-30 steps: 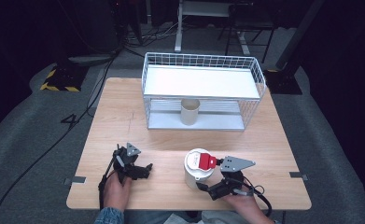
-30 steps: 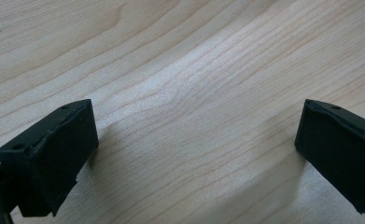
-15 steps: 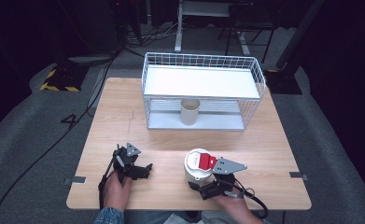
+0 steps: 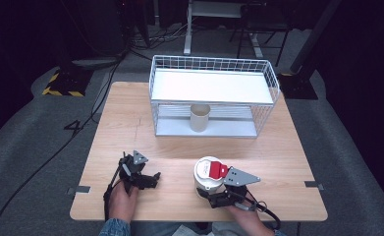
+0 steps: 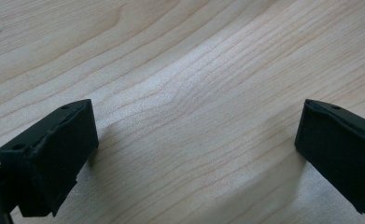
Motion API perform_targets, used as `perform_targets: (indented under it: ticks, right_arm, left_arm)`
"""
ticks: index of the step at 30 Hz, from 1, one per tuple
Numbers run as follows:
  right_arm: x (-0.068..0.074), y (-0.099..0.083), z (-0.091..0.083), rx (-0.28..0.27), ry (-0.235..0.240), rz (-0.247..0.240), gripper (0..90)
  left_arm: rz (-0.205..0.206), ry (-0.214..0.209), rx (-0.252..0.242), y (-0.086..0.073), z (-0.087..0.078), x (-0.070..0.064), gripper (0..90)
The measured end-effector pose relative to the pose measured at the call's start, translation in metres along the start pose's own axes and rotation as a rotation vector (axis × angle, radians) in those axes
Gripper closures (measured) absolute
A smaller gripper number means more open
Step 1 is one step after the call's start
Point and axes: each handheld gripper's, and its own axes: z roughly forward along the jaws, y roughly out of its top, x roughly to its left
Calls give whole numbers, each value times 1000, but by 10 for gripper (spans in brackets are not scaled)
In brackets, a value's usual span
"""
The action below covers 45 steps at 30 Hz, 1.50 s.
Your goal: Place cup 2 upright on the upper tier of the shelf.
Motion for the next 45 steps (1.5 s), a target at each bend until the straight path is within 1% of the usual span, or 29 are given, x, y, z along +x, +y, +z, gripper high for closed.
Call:
perform_targets:
  ticks: [7, 15, 19, 24, 33, 37, 42, 45]
  right_arm:
    - [-2, 3, 0, 18, 6, -22, 134]
    - [-4, 6, 0, 29, 21, -29, 137]
    - [-4, 10, -2, 17, 22, -39, 138]
    - [-5, 15, -5, 4, 26, -40, 139]
    - [-10, 30, -12, -10, 26, -48, 139]
    - [-12, 40, -15, -20, 22, -66, 139]
    - [-14, 49, -16, -26, 24, -74, 140]
    - [-16, 60, -18, -38, 23, -88, 140]
  left_arm:
    - [-1, 0, -1, 0, 0, 0, 0]
    - [0, 0, -1, 0, 0, 0, 0]
    - [0, 0, -1, 0, 0, 0, 0]
    - [0, 0, -1, 0, 0, 0, 0]
    - [0, 0, -1, 0, 0, 0, 0]
    - [0, 0, -1, 0, 0, 0, 0]
    - [0, 0, -1, 0, 0, 0, 0]
    - [0, 0, -2, 0, 0, 0, 0]
